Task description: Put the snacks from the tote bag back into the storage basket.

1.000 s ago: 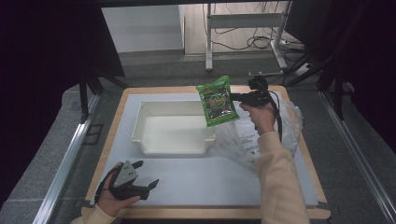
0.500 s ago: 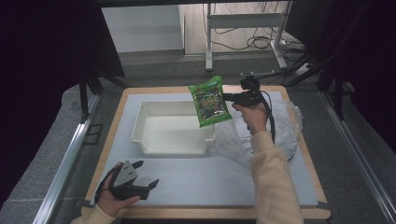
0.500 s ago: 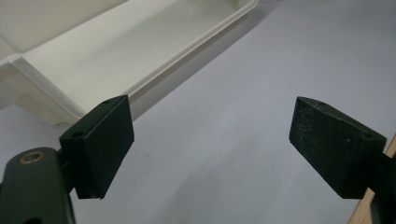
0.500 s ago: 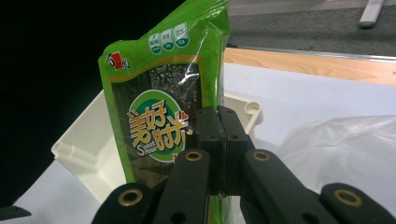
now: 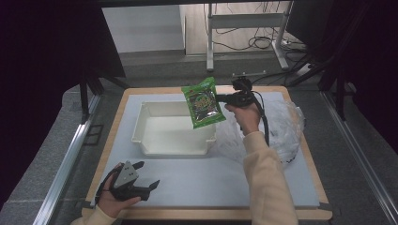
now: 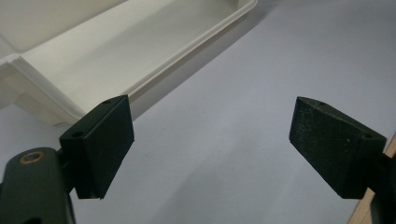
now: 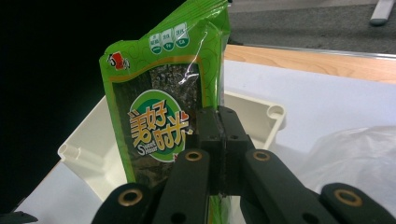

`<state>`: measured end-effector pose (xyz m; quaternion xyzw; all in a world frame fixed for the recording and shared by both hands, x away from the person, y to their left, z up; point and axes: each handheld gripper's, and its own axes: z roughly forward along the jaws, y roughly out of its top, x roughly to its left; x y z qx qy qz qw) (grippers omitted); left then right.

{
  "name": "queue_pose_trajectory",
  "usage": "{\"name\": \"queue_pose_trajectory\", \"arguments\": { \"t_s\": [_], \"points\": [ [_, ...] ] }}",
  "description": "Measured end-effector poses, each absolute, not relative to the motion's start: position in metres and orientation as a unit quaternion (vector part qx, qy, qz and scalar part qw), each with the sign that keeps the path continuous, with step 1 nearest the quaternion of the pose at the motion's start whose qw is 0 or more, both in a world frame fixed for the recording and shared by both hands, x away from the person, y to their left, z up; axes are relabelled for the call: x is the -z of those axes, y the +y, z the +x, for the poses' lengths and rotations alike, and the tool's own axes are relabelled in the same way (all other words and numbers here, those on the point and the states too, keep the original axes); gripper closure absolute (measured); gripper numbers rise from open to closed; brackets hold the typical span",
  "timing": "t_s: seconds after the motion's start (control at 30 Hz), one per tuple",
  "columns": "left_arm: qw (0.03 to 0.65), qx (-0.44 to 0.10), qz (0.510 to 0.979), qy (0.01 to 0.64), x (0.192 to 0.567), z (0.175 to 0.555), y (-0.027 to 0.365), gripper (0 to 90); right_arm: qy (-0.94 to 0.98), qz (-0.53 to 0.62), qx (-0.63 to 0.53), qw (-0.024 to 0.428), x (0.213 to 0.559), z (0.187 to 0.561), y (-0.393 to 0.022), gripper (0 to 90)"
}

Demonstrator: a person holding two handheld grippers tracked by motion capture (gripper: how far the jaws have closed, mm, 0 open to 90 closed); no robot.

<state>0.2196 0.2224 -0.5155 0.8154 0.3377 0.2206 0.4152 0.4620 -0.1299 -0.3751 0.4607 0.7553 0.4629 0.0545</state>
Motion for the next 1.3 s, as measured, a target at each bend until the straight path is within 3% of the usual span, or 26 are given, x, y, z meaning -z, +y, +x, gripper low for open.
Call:
{"name": "queue_pose_trajectory", "arguments": {
  "t_s": [1.3],
  "points": [
    [0.419, -0.222, 0.812, 0.34, 0.514, 0.219, 0.225, 14.0, 0.765, 0.451, -0.458, 0.03, 0.404, 0.468, -0.081, 89.9]
  ]
}}
